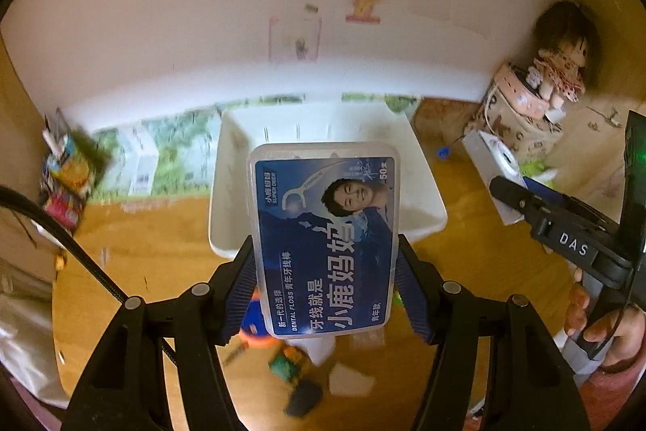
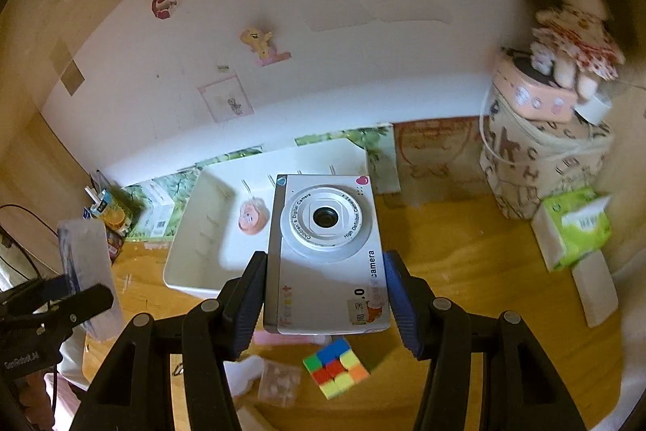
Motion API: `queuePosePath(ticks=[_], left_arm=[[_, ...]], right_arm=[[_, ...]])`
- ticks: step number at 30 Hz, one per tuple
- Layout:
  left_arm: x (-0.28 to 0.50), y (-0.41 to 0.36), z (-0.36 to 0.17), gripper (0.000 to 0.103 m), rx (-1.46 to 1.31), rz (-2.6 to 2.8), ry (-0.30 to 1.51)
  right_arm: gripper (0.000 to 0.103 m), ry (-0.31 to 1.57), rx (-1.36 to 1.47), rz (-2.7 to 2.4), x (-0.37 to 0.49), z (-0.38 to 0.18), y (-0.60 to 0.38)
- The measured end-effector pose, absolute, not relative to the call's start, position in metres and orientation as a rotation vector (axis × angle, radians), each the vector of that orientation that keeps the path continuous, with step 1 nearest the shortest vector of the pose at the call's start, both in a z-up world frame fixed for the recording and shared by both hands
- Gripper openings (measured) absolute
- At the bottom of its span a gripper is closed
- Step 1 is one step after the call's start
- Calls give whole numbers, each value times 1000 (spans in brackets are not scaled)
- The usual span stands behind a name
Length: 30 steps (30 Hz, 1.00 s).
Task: Organize rigid objects
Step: 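Lift both boxes and carry them over the white tray, then open both tools to drop the floss box and toy box into the tray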
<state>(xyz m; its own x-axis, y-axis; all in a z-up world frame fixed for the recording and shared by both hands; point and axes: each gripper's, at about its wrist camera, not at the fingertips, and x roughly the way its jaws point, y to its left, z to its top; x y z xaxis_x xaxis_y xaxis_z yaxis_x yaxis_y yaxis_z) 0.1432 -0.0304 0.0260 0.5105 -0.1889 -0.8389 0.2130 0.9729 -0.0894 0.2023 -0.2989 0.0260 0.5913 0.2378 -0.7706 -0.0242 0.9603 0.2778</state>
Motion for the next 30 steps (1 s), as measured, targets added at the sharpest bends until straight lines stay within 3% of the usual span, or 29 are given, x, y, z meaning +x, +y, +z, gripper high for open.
queuePosePath(ticks=[13,30], left_arm=[[191,-25,-12,67,27,-274,812],[240,-25,-69,68,-186,-301,767]], right_arm=[[57,884,210,227,256,-7,-264],[58,949,201,250,306,-79,-256]])
